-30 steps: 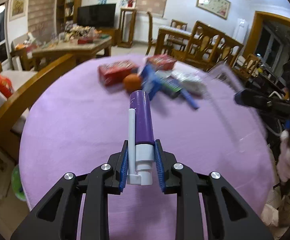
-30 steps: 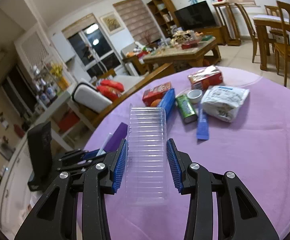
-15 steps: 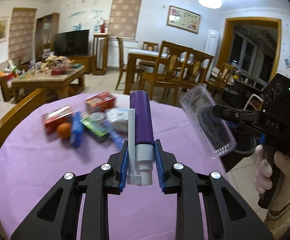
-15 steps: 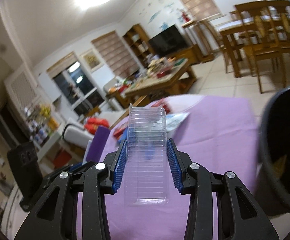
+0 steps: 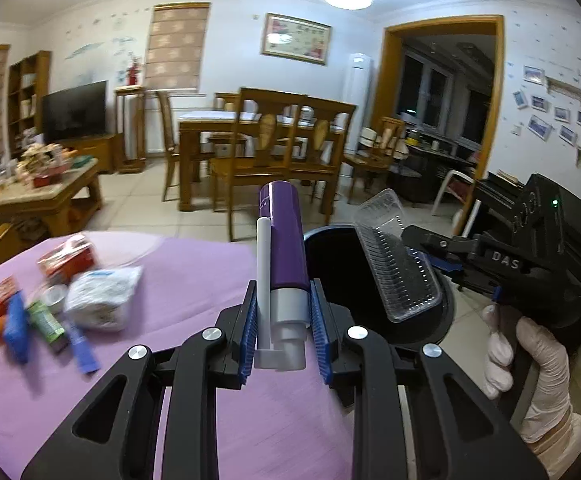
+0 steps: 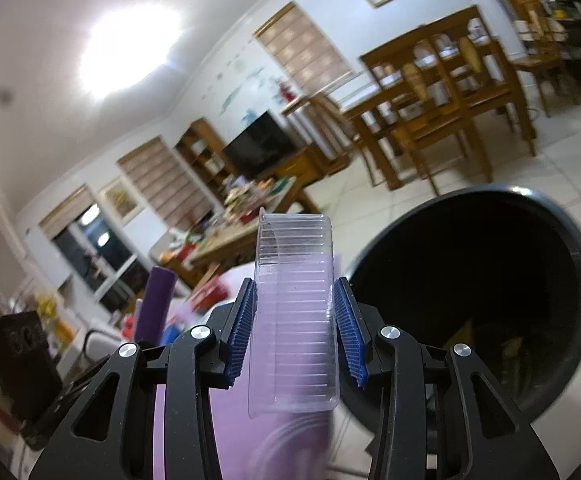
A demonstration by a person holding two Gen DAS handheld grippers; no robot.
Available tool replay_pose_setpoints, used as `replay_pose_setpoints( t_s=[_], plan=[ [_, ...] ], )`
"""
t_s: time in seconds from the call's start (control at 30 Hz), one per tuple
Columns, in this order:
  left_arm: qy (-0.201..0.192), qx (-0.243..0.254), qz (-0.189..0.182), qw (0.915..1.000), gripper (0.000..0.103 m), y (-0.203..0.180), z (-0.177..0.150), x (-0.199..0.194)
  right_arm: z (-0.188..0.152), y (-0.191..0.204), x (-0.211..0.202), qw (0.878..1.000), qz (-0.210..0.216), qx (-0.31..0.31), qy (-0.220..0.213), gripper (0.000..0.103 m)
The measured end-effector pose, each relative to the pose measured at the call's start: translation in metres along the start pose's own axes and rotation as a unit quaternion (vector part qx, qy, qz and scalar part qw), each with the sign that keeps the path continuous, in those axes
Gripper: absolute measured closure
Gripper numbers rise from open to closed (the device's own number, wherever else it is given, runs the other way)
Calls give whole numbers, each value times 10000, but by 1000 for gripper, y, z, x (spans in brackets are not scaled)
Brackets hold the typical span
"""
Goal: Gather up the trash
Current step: 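Carry the tube and clear tray over the black bin with both grippers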
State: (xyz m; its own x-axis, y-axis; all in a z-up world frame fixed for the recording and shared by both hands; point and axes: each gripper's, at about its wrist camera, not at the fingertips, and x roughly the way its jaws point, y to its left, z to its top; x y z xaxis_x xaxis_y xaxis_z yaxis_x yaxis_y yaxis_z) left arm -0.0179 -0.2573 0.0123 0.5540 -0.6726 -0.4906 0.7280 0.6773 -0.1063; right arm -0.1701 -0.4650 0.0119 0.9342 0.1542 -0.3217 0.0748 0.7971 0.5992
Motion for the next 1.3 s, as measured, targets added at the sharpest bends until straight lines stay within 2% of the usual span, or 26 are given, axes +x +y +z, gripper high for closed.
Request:
replay_pose_setpoints(
  t_s=[0.33, 0.6, 1.07, 1.3],
  plan=[
    [274, 318, -444, 9981, 78, -49, 8, 56, 10, -88, -34, 9967, -466, 533, -389, 63],
    [703, 317, -661, 9948, 78, -66, 4, 101, 7, -127, -31, 9944, -599, 784, -376, 62],
    [1181, 368, -744, 9895, 78, -75, -3, 138, 6, -126, -7, 9927, -714, 945, -235, 62],
    [1249, 441, -654, 9890, 77, -82, -4, 141, 6, -130, -8, 9918, -721, 1024, -238, 60]
  ],
)
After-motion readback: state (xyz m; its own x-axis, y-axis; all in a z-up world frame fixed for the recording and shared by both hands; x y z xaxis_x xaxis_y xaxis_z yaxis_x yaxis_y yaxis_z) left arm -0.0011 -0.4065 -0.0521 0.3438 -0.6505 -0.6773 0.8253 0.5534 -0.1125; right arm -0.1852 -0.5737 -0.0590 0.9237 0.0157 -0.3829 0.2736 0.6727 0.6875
